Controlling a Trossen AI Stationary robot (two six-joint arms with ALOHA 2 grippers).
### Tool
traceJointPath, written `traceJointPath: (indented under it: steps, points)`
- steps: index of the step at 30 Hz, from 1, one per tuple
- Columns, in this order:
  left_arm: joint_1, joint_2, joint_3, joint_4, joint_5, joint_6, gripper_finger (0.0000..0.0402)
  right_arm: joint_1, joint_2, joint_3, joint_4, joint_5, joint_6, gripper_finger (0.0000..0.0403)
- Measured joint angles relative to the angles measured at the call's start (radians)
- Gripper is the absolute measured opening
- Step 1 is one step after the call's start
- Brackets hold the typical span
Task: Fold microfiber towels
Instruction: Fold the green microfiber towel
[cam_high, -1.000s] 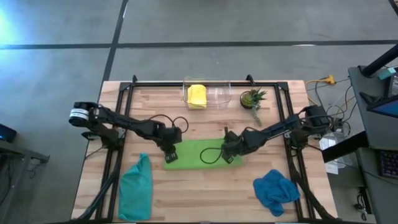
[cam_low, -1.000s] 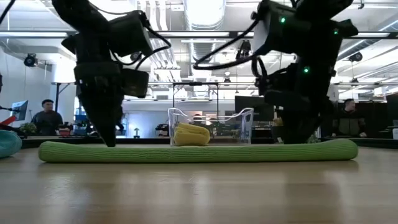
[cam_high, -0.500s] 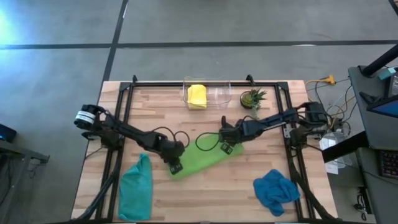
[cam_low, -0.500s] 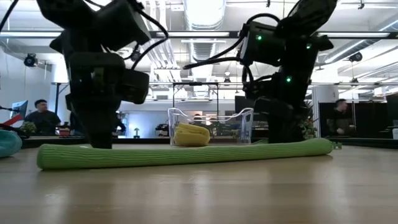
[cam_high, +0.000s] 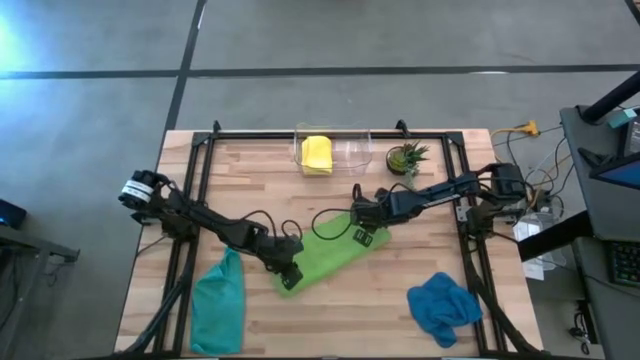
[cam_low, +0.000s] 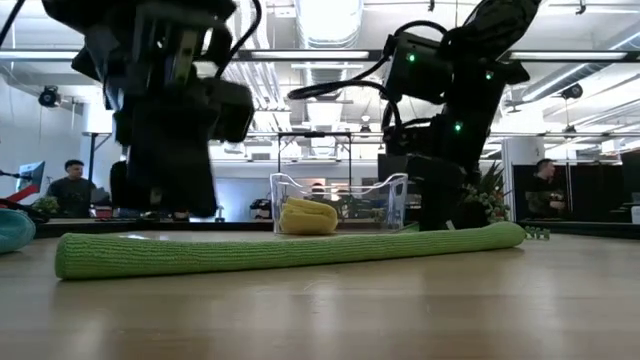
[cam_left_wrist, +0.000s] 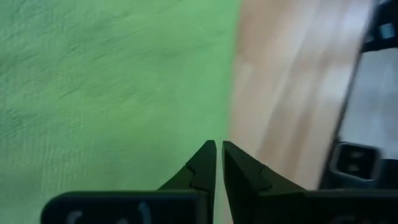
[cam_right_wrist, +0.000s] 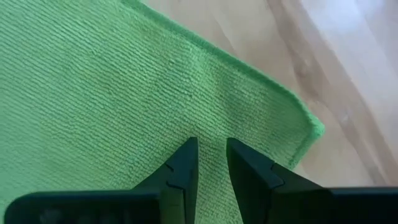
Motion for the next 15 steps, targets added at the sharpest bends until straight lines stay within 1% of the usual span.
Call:
traceJointPath:
  steps: [3,6,9,11,15]
  points:
    - [0.003,-0.036,0.025,-0.028,-0.016,0.006,0.0006,0.003,-0.058,0.007,-0.013,0.005,0.023,0.0079]
    - [0.009,-0.063,0.053,-0.116,-0.058,0.044,0.0002,0.025,-0.127,0.005,-0.038,0.009,0.077,0.0079]
    - [0.022,-0.067,0.069,-0.215,-0.088,0.086,0.0001,0.063,-0.17,-0.008,-0.041,0.004,0.141,0.0078]
    - [0.032,-0.065,0.07,-0.273,-0.097,0.107,0.0001,0.1,-0.174,-0.02,-0.044,0.004,0.186,0.0074]
    - [0.044,-0.032,0.061,-0.308,-0.115,0.152,0.0,0.181,-0.139,-0.05,-0.032,-0.002,0.283,0.0068]
